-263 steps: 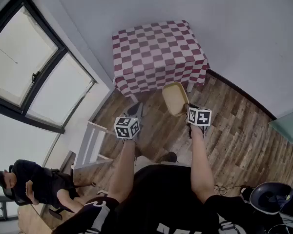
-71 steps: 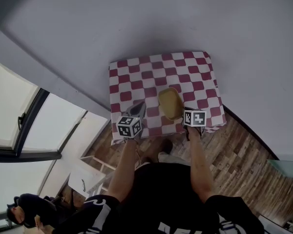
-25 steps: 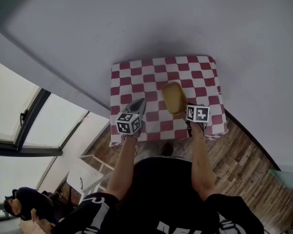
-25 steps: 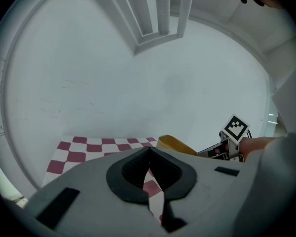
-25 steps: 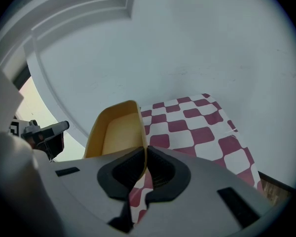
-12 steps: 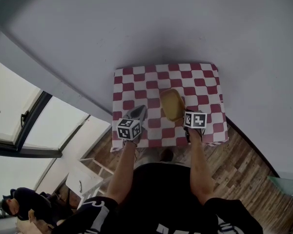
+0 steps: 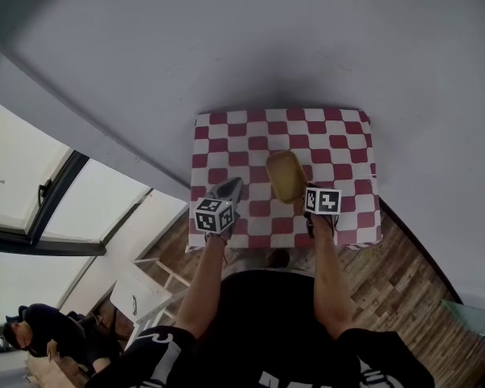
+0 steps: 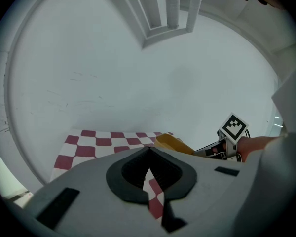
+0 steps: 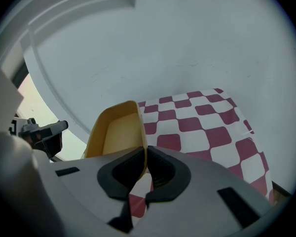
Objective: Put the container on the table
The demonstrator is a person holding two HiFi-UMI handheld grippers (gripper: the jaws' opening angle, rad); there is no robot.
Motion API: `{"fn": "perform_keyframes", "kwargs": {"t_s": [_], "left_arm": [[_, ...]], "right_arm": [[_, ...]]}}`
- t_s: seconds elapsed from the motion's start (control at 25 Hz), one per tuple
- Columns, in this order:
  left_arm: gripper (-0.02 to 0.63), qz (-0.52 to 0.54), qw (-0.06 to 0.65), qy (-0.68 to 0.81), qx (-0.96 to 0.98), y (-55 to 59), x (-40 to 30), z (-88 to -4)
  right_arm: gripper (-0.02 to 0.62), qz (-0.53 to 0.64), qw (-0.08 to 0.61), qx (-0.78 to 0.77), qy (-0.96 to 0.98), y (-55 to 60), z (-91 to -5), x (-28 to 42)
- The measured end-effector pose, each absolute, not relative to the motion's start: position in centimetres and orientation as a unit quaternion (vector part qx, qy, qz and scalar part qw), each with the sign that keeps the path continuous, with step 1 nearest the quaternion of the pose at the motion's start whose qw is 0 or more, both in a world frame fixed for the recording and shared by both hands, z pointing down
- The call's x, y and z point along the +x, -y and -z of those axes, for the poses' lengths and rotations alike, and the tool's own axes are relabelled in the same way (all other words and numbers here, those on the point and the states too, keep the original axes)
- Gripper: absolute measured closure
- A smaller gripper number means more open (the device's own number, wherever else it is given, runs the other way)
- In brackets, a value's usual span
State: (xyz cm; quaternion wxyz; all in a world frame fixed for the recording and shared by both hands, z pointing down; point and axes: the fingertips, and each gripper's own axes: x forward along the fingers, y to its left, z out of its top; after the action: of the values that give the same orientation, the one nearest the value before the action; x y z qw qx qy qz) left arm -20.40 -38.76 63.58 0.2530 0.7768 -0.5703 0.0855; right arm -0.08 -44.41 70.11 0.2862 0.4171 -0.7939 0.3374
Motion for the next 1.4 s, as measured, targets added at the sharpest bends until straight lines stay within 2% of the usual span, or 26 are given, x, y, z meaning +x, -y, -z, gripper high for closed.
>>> {"fn": "perform_keyframes", "kwargs": {"t_s": [0.56, 1.4], "left_arm": [[0.580, -0.104, 0.294, 0.568, 0.762, 43.2, -20.1, -66.9], [0.580, -0.117, 0.320, 0.555, 0.759, 46.5, -21.0, -69.2]], "right_arm": [[0.560, -0.364, 0.318, 0.407, 0.775, 48.4, -74.9, -0.7], [0.534, -0.384, 0.362, 0.382, 0.759, 50.2, -78.9, -2.6]]}}
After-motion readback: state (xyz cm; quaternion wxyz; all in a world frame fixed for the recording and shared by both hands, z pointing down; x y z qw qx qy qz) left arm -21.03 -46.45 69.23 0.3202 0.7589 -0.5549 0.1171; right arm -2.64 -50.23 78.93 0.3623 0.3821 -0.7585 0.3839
